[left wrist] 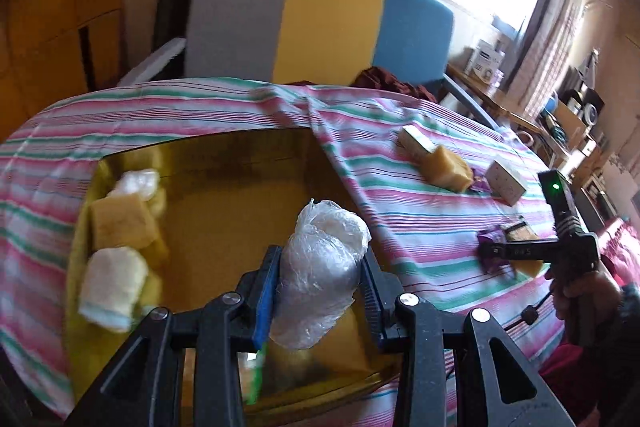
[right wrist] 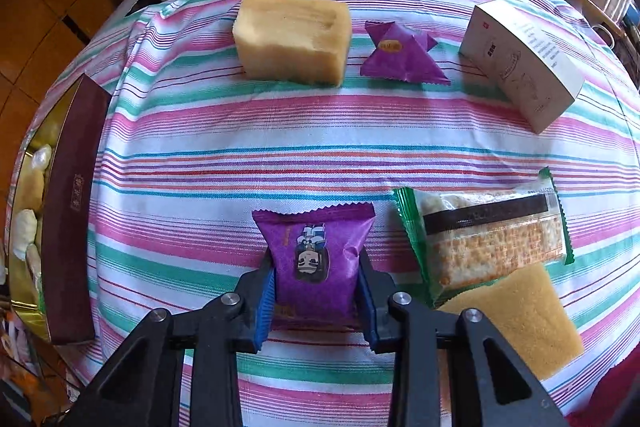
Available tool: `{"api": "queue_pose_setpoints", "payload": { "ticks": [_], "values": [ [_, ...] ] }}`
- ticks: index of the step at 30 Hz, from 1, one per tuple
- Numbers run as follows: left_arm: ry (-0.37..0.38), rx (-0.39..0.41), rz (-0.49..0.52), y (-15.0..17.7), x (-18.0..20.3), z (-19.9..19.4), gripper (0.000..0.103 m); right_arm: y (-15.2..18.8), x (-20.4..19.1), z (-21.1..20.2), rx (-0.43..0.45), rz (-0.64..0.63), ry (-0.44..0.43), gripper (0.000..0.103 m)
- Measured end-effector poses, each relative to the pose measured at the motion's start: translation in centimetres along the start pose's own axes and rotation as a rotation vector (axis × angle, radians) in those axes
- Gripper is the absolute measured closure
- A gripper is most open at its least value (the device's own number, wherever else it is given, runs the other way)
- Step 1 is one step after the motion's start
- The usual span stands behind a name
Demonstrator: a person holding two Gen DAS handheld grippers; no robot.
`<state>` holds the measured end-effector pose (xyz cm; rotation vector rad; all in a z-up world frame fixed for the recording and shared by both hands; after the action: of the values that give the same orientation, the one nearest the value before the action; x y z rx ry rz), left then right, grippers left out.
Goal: Organize objects
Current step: 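Carry the plastic bundle into the tray while the right tool grasps a purple packet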
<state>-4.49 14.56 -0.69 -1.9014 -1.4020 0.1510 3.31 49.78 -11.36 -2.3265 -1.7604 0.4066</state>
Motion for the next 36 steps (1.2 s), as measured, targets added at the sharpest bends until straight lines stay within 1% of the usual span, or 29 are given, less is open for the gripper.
{"api": "queue_pose_setpoints", "payload": {
  "ticks": [3, 8, 12, 16, 19, 22, 24, 26, 29, 31, 34, 35, 36],
  "values": [
    [-0.05, 0.031, -0.065, -0.3, -3.5, -1.3, 0.065, 0.2, 0.4, -0.1, 0.005, 0.003, -0.011, 0.067],
    [-0.122, 0.053, -0.162, -0.2, -8.6, -2.6, 0.065, 0.2, 0.0, -0.1, 0.011, -0.021, 0.017, 0.067],
    [-0.124, 0.038, -0.227, 0.1, -10.7, -2.5, 0.065, 0.2, -0.4, -0.1, 0.015, -0.04, 0.037, 0.067],
    [-0.104, 0.012, -0.222, -0.9, -10.6, -1.4, 0.064, 0.3, -0.3, -0.2, 0.016, -0.042, 0.038, 0.067],
    [-0.097, 0.0, -0.206, -2.9, -10.2, 0.4, 0.064, 0.4, -0.2, -0.3, 0.015, -0.046, 0.042, 0.067],
    [-0.123, -0.021, -0.164, -5.2, -9.7, 3.1, 0.064, 0.4, -0.2, -0.3, 0.015, -0.047, 0.042, 0.067],
    [-0.148, -0.038, -0.151, -6.6, -9.9, 5.1, 0.064, 0.4, -0.3, -0.3, 0.015, -0.049, 0.043, 0.067],
    [-0.165, -0.072, -0.153, -7.8, -10.3, 7.4, 0.064, 0.4, -0.2, -0.3, 0.015, -0.052, 0.042, 0.067],
    [-0.191, -0.116, -0.156, -9.0, -11.0, 10.2, 0.062, 0.4, -0.3, -0.3, 0.015, -0.053, 0.041, 0.067],
    [-0.242, -0.13, -0.158, -9.5, -11.8, 11.8, 0.062, 0.4, -0.4, -0.3, 0.015, -0.055, 0.042, 0.067],
    [-0.29, -0.153, -0.155, -9.8, -13.0, 13.7, 0.061, 0.4, -0.5, -0.3, 0.017, -0.062, 0.044, 0.067],
    [-0.297, -0.157, -0.157, -9.8, -13.3, 14.1, 0.06, 0.5, -0.5, -0.3, 0.019, -0.064, 0.044, 0.067],
    [-0.299, -0.162, -0.159, -9.8, -13.5, 14.4, 0.056, 0.6, -0.5, -0.2, 0.02, -0.065, 0.044, 0.067]
  ]
}}
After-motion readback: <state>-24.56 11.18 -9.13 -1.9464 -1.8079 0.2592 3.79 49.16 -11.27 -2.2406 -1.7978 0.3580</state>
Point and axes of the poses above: each gripper's, at about its wrist camera, not at the fingertips, and z roughly the way its jaws point, x to its right, y to its underside, the point moved 3 cm from there along z, roughly the way its jaws point, and after that the axes turned 11 degrees about -z, right-handed, at the moved point
